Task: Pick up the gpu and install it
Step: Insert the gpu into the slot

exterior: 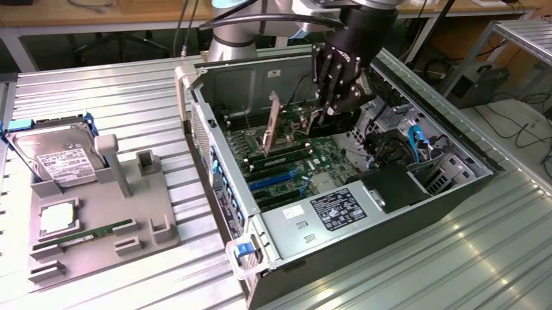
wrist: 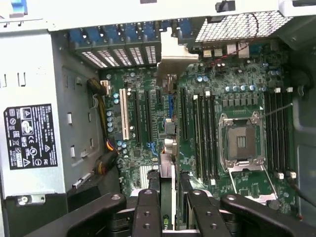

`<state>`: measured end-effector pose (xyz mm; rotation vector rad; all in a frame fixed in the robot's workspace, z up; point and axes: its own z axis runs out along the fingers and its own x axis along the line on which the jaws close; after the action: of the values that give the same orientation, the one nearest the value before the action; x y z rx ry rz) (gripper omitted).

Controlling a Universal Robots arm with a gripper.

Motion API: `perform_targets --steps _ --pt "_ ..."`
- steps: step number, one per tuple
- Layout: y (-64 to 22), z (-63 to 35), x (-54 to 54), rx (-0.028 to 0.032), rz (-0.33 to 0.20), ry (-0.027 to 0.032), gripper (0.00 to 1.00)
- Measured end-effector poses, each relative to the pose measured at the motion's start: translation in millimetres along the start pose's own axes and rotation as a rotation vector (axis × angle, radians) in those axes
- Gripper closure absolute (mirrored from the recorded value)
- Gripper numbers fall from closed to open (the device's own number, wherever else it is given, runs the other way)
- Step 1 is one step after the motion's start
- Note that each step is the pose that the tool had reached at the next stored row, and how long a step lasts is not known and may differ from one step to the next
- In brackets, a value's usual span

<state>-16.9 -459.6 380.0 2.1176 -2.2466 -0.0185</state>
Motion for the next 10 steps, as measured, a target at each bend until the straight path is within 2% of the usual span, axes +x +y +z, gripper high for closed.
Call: perform_targets --steps 4,10 --pt "1.5 3.2 0.0 0.0009 -0.031 0.0014 0.74" --pt "10.4 11.9 0.3 0.0016 -0.046 0.0021 0.74"
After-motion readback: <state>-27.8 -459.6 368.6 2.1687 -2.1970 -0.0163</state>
